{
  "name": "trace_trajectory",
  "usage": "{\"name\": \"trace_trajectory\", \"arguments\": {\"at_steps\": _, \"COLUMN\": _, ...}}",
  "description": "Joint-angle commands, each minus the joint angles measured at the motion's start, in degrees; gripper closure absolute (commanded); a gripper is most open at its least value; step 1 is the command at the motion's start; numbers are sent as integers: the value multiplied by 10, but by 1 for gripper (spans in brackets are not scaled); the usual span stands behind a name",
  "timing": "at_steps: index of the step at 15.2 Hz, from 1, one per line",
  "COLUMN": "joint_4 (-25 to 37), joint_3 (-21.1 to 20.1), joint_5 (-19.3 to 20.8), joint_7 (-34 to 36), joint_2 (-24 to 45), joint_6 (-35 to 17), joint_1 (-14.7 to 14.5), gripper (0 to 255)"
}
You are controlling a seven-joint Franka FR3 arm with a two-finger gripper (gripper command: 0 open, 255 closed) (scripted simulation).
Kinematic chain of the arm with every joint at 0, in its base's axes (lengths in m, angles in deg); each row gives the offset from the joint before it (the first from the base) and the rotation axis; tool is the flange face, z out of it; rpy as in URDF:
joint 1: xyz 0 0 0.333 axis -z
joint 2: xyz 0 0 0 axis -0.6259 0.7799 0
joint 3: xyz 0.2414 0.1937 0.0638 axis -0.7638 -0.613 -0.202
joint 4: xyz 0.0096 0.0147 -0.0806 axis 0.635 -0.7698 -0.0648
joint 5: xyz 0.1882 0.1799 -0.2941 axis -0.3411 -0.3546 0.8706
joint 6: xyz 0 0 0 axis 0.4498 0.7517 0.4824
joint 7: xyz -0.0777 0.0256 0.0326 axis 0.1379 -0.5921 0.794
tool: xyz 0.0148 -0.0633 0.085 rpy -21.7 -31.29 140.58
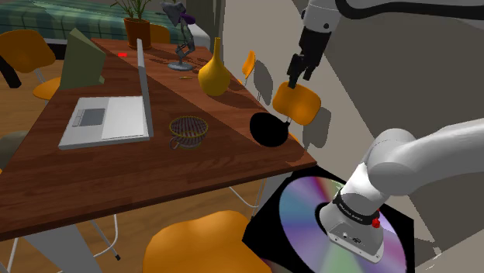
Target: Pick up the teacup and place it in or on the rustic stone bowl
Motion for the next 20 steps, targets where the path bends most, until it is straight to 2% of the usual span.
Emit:
{"name": "trace_trajectory", "arguments": {"at_steps": 1, "joint_4": 0, "joint_3": 0, "joint_5": 0, "joint_7": 0, "joint_2": 0, "joint_6": 0, "joint_1": 0, "gripper": 0}}
{"name": "trace_trajectory", "arguments": {"at_steps": 11, "joint_4": 26, "joint_3": -91, "joint_5": -40, "joint_7": 135, "joint_2": 145, "joint_6": -114, "joint_1": -20, "gripper": 0}}
{"name": "trace_trajectory", "arguments": {"at_steps": 20, "joint_4": 116, "joint_3": -163, "joint_5": -23, "joint_7": 260, "joint_2": 318, "joint_6": -190, "joint_1": -27, "gripper": 0}}
